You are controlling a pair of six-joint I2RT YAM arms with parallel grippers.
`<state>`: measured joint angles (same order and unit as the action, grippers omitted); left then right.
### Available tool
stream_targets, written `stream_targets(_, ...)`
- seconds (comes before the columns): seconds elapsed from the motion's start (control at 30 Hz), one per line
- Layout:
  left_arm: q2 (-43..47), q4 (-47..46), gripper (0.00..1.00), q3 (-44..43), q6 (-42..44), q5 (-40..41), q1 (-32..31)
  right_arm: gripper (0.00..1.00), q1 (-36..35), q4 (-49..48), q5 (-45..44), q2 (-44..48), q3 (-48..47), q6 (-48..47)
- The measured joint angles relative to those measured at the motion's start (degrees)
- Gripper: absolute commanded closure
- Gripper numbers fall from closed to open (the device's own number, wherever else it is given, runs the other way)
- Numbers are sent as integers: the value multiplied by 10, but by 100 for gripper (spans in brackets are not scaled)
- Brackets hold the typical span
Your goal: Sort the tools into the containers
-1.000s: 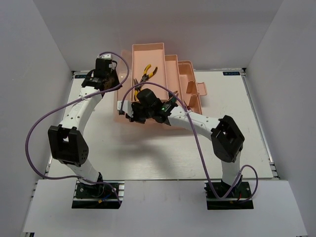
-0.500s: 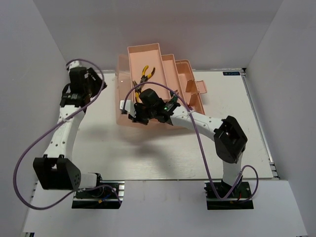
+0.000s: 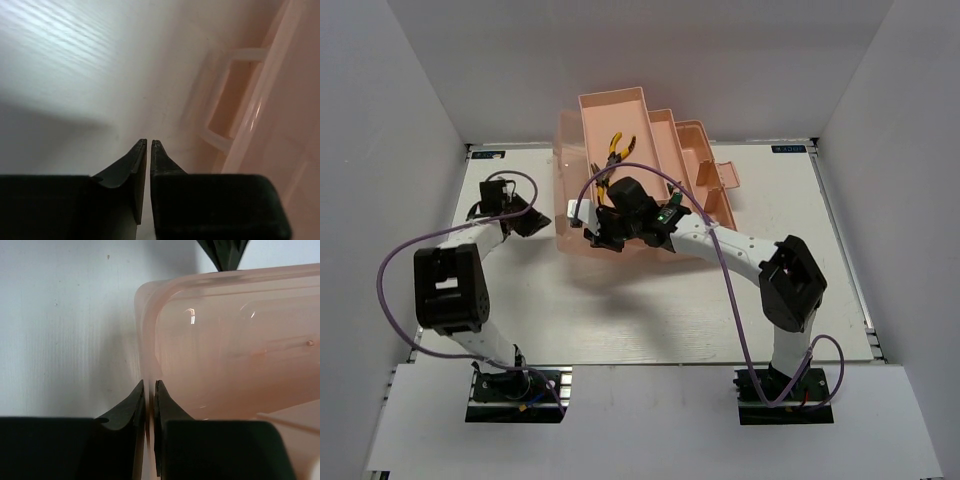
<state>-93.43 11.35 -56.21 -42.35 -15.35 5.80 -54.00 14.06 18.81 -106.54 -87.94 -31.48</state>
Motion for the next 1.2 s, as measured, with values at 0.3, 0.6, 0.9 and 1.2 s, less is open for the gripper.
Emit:
stream_targets(0.3,-165,-133,67,-75,-11,-201,-14,99,5,0,19,1,0,9)
stream_targets(0.6,-179,-220,65,-69,-34,-297,-9,18,-2,54,71,22,-62,24)
stream_targets(0.9,-179,-239,64,-69,-47,-319,-9,79,6,62,65,191,-35,-15)
stream_targets(1.2,-179,-239,64,-71,-56,-323,-9,100,179,27,-235,127,-143,23)
